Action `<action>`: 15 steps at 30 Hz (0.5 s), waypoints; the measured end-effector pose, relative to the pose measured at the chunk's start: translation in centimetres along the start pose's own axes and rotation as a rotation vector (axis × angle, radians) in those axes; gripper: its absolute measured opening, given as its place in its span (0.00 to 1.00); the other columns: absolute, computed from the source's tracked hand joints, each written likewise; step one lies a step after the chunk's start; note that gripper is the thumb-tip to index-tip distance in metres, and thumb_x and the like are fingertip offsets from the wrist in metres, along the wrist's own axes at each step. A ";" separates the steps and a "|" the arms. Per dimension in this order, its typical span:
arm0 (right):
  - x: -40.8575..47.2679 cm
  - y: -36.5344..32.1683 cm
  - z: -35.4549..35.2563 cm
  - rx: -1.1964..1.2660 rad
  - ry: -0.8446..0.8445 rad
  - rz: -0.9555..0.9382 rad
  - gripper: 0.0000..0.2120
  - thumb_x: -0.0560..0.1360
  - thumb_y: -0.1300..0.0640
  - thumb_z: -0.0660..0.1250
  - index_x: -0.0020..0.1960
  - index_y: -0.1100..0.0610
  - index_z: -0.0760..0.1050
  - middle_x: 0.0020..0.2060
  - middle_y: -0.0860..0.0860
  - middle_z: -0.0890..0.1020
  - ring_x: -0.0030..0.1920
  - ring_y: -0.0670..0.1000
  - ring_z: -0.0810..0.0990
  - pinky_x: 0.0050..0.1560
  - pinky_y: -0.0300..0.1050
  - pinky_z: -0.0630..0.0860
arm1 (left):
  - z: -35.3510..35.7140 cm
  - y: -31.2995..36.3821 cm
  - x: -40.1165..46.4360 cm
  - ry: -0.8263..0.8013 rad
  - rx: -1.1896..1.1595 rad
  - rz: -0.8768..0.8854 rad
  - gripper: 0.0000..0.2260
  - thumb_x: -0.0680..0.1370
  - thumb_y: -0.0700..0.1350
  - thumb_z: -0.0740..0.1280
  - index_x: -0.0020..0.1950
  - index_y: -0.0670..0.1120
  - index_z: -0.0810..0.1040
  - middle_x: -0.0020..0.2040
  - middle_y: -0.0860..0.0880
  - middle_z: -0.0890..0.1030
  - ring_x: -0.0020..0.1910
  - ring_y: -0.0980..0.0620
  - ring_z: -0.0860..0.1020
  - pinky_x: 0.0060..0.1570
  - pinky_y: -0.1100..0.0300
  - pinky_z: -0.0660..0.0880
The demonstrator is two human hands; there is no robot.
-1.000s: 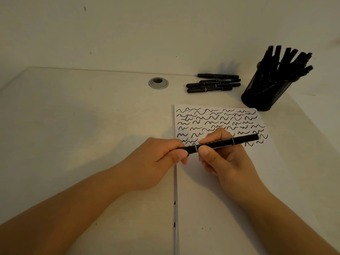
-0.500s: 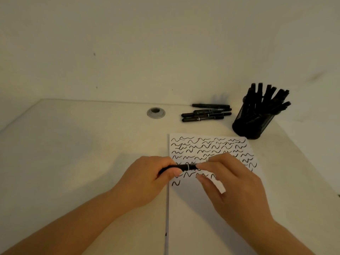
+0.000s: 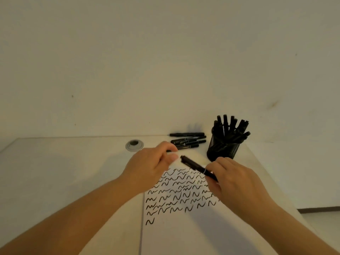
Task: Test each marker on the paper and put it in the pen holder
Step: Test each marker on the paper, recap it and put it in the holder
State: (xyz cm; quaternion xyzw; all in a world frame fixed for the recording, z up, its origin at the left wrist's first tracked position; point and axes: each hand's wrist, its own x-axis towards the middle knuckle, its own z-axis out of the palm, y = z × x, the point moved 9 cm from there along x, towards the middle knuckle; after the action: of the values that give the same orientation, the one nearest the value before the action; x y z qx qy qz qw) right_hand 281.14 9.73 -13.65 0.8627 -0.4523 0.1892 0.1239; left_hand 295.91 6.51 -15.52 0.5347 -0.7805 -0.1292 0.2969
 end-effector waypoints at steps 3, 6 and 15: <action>1.0 5.1 -0.8 0.201 0.052 0.253 0.03 0.74 0.53 0.66 0.46 0.51 0.75 0.37 0.44 0.76 0.33 0.44 0.74 0.33 0.36 0.71 | 1.2 -3.3 2.9 -0.031 0.182 -0.110 0.14 0.78 0.57 0.54 0.57 0.54 0.72 0.45 0.58 0.79 0.39 0.62 0.75 0.39 0.60 0.73; 1.3 9.6 -2.4 0.446 0.252 0.439 0.04 0.74 0.54 0.66 0.47 0.48 0.72 0.35 0.39 0.76 0.35 0.38 0.75 0.32 0.29 0.69 | 3.4 -5.9 4.7 -0.101 0.337 -0.137 0.12 0.79 0.52 0.58 0.60 0.52 0.72 0.55 0.53 0.76 0.52 0.54 0.73 0.50 0.55 0.74; 1.3 14.6 -3.1 0.743 0.520 0.620 0.06 0.74 0.55 0.66 0.44 0.45 0.71 0.38 0.39 0.79 0.40 0.34 0.78 0.36 0.29 0.70 | 5.6 -8.6 6.0 -0.055 0.462 -0.182 0.11 0.79 0.49 0.59 0.60 0.51 0.73 0.54 0.51 0.74 0.52 0.53 0.73 0.42 0.58 0.72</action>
State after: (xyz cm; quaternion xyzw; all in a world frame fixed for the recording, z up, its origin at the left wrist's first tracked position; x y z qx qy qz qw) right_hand 269.09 1.76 -9.70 0.5995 -0.5426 0.5707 -0.1431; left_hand 297.60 -3.05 -22.43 0.6528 -0.7458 0.0117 0.1325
